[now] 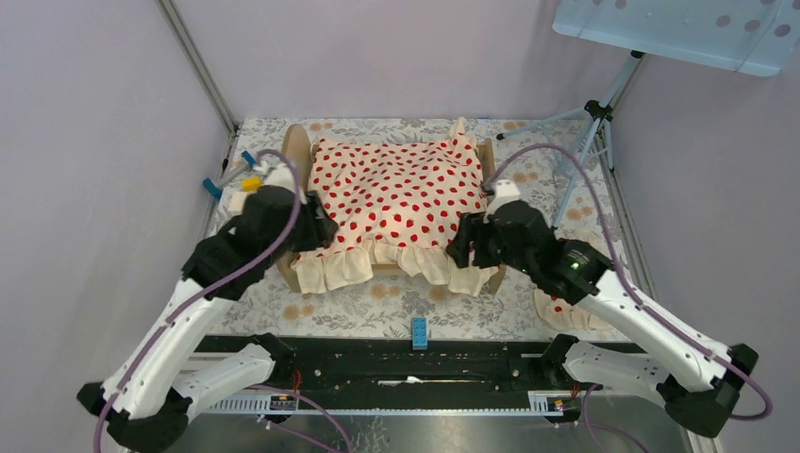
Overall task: Set up the pet bed
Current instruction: Adjust the mattress on the bed frame.
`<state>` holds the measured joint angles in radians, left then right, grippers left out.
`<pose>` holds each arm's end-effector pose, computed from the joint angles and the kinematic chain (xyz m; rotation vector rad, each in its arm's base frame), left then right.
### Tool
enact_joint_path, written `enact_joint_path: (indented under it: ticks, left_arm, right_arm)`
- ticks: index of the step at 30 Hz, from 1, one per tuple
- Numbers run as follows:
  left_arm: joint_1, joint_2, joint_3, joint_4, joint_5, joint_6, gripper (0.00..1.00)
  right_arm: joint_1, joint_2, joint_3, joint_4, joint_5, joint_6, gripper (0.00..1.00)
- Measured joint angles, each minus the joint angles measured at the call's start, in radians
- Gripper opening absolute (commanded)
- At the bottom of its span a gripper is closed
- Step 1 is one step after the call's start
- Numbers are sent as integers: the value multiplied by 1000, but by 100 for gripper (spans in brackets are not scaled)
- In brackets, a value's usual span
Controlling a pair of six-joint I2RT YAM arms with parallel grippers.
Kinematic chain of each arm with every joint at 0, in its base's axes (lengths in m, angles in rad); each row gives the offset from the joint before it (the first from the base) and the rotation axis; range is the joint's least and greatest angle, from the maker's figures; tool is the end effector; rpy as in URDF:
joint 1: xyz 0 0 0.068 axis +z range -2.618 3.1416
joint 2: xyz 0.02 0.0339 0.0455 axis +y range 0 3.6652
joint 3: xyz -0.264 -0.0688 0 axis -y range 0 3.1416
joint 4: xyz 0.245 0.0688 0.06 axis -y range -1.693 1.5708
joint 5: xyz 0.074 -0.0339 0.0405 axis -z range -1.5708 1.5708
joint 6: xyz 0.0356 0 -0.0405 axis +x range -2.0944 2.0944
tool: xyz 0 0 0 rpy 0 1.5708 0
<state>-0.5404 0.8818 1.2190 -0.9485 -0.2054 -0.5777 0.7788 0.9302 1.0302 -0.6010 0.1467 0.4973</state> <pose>0.1346 -0.0723 0.3925 -0.1586 2.1917 -0.4138 0.1430 0.1338 0.3569 -0.2065 2.1173 0.6246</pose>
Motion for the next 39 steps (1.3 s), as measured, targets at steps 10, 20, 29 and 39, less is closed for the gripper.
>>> enact_joint_path:
  ticks: [10, 20, 29, 39]
  left_arm:
    - [-465, 239, -163, 223, -133, -114, 54]
    - [-464, 332, -189, 296, -300, -132, 61]
    - [-464, 378, -254, 325, -362, -130, 63]
    - [-454, 405, -301, 391, -376, -141, 12]
  right_arm:
    - [257, 194, -59, 210, 47, 119, 85]
    - [257, 345, -89, 262, 169, 181, 71]
    - [257, 343, -127, 308, 223, 204, 33]
    - [257, 310, -170, 324, 230, 215, 10]
